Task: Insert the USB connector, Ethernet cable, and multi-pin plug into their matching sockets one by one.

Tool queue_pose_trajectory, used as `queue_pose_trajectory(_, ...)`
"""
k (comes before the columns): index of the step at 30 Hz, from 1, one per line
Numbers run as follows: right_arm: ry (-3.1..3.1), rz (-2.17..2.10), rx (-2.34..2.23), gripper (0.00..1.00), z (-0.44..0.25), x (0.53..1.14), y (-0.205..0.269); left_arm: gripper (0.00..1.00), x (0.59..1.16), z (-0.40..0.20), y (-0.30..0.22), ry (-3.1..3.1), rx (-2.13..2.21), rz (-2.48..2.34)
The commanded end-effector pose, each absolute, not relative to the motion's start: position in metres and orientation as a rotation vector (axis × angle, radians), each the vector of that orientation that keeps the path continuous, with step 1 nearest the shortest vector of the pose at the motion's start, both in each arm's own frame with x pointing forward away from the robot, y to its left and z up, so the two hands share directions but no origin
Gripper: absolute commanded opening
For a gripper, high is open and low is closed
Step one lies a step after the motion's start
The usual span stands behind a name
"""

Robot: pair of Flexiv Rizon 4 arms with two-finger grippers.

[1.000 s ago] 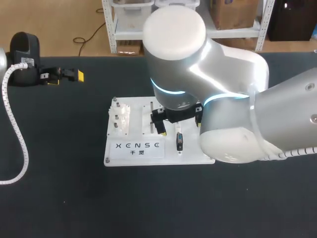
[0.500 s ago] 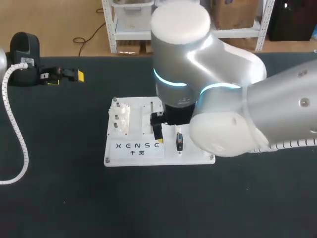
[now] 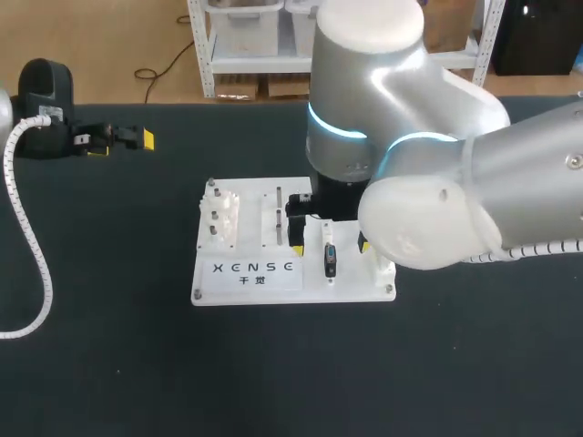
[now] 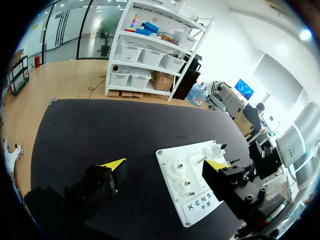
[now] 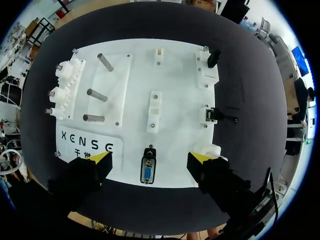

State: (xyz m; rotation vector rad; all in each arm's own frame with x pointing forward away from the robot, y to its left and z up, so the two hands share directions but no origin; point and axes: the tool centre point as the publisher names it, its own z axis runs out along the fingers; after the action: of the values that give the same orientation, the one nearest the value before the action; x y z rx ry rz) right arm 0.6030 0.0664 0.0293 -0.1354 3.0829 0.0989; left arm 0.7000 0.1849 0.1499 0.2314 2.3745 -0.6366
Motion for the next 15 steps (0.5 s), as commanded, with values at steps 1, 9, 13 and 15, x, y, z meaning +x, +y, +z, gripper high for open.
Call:
queue_pose_trajectory(1, 3.079, 0.102, -0.134, 1.0, 0.0293, 0.6017, 0.0651, 1.0, 0.7, 0.1499, 0.1849, 2.374, 0.231, -0.637)
queue_pose_trajectory(9, 3.055, 0.052, -0.133, 1.0, 0.0257, 0.5968, 0.0644, 1.0, 0.7, 0.1499, 0.1849, 2.374, 0.231, -0.637)
queue_pose_trajectory(13, 3.048, 0.017, -0.098, 1.0, 0.021, 0.5956, 0.061, 1.0, 0.7, 0.1499, 0.1849, 2.374, 0.231, -0.637)
queue_pose_trajectory(15, 3.033, -0.02, -0.081, 1.0, 0.0194, 0.5968, 0.0594, 1.0, 0.7, 0.1499, 0.1849, 2.374, 0.231, -0.637)
